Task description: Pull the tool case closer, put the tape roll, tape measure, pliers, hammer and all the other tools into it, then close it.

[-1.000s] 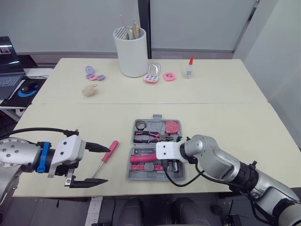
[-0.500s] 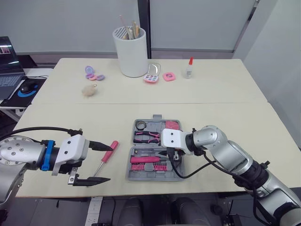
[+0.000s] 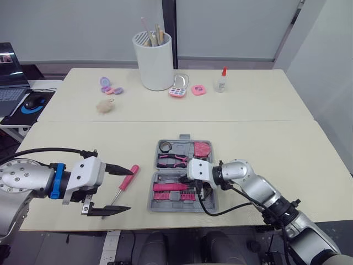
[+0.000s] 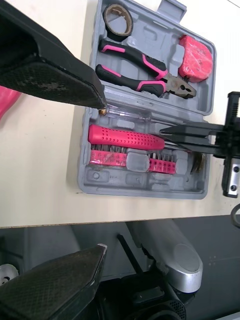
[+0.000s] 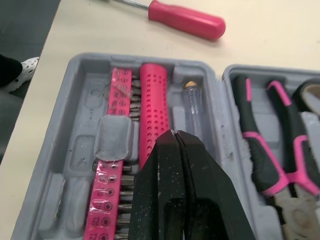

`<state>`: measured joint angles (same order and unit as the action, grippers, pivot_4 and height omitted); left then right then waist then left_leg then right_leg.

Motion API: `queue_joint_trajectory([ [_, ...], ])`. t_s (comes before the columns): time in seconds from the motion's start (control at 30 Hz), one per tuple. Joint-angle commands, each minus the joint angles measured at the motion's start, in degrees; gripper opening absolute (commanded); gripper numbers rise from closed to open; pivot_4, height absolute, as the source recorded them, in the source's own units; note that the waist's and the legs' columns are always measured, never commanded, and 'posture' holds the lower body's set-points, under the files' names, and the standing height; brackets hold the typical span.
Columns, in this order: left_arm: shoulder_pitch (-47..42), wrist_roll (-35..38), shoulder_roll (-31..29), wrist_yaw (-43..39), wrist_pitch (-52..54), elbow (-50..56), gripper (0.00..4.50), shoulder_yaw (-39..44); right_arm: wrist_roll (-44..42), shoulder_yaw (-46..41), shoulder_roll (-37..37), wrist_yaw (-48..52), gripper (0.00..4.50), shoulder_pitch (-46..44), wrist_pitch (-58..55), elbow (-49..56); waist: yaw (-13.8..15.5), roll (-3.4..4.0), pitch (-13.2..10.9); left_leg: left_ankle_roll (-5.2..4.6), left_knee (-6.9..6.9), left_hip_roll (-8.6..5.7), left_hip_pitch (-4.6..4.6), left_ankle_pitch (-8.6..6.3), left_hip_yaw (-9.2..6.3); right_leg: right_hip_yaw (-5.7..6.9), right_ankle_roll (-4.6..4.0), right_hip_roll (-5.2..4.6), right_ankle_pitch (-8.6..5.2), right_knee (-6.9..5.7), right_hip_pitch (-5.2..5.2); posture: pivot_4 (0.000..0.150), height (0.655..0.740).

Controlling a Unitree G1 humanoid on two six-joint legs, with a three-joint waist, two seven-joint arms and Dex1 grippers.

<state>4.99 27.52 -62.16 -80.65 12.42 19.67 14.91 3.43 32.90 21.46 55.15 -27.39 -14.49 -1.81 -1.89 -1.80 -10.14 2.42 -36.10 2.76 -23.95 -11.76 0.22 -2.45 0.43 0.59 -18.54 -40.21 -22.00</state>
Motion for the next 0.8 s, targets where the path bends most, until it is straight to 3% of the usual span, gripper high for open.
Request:
queue_joint_trajectory([
  [0.03,0.1,0.0,0.0,0.0,-0.5,0.4,4.5,0.3,2.0,1.3,-0.4,-0.5,0.03,0.8,2.0,-1.9,0.0,0.0,0.0,0.0,0.0,0.0,0.0,0.0,-0.01,0.01,0.0,0.0,0.0,0.0,0.0,0.15,0.74],
  [0.47,0.0,-0.4,0.3,0.9,-0.5,0.4,4.5,-0.2,8.7,3.6,0.8,-1.8,0.03,1.8,4.1,-8.3,0.0,-0.06,0.1,0.0,0.0,0.06,0.37,0.0,-0.06,0.02,-0.05,0.13,0.02,-0.02,0.32,0.15,0.74],
  [0.73,1.2,0.8,0.9,1.8,0.3,-2.3,4.5,3.1,-1.3,-6.8,-0.3,-1.3,0.03,1.1,-0.2,1.7,0.1,-0.06,0.0,0.0,0.01,0.05,0.51,0.0,-0.04,0.01,-0.07,0.09,0.0,-0.02,0.51,0.15,0.74],
  [0.8,1.6,0.3,0.2,1.3,0.2,-5.2,4.5,4.7,-5.3,-12.0,2.5,0.3,0.41,0.5,-3.3,6.5,0.1,-0.04,0.0,0.0,0.01,0.06,0.48,0.0,-0.05,0.01,-0.07,0.08,0.01,-0.02,0.46,0.15,0.74],
])
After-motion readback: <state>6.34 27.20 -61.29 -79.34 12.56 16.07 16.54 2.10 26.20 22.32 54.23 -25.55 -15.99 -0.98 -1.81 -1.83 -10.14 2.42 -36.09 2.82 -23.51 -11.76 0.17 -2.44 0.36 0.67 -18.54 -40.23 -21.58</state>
